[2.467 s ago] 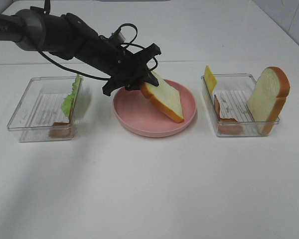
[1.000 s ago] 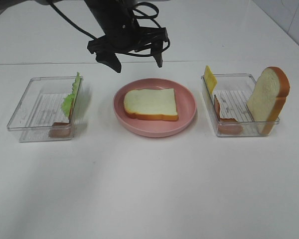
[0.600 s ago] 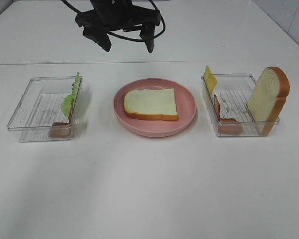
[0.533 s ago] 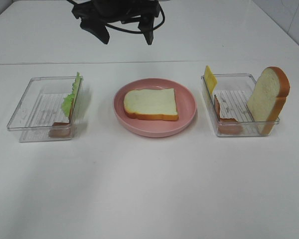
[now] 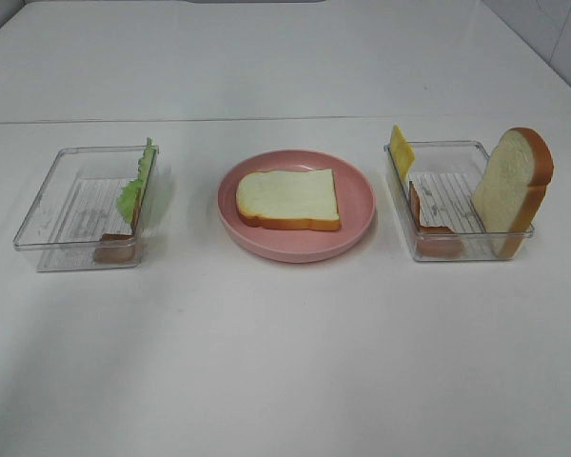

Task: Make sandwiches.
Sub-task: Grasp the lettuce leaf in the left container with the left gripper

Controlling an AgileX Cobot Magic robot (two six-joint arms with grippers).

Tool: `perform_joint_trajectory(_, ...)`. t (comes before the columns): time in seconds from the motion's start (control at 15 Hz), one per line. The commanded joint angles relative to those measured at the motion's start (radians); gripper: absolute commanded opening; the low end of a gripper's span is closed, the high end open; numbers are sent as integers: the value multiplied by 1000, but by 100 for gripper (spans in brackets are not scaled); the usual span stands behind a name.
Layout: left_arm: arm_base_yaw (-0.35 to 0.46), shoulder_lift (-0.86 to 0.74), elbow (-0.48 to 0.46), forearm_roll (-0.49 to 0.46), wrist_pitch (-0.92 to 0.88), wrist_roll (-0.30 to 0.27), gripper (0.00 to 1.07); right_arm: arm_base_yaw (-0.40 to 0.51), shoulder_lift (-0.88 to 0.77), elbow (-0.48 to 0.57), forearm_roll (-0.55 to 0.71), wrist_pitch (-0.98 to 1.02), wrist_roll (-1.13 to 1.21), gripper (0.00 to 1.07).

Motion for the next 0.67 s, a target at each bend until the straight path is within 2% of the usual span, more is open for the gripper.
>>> perform_joint_trajectory(0.07,26,-17,70,-3,104,8,91,-5,-30,3,-3,-1,-9,85)
perform_joint_trajectory(0.27,60,5,197,-2,102,0,91,-5,-30,3,-3,-1,-9,85)
perform_joint_trajectory(0.67,60,72,207,-21,102,3,91,-5,-30,3,-3,-1,-9,85)
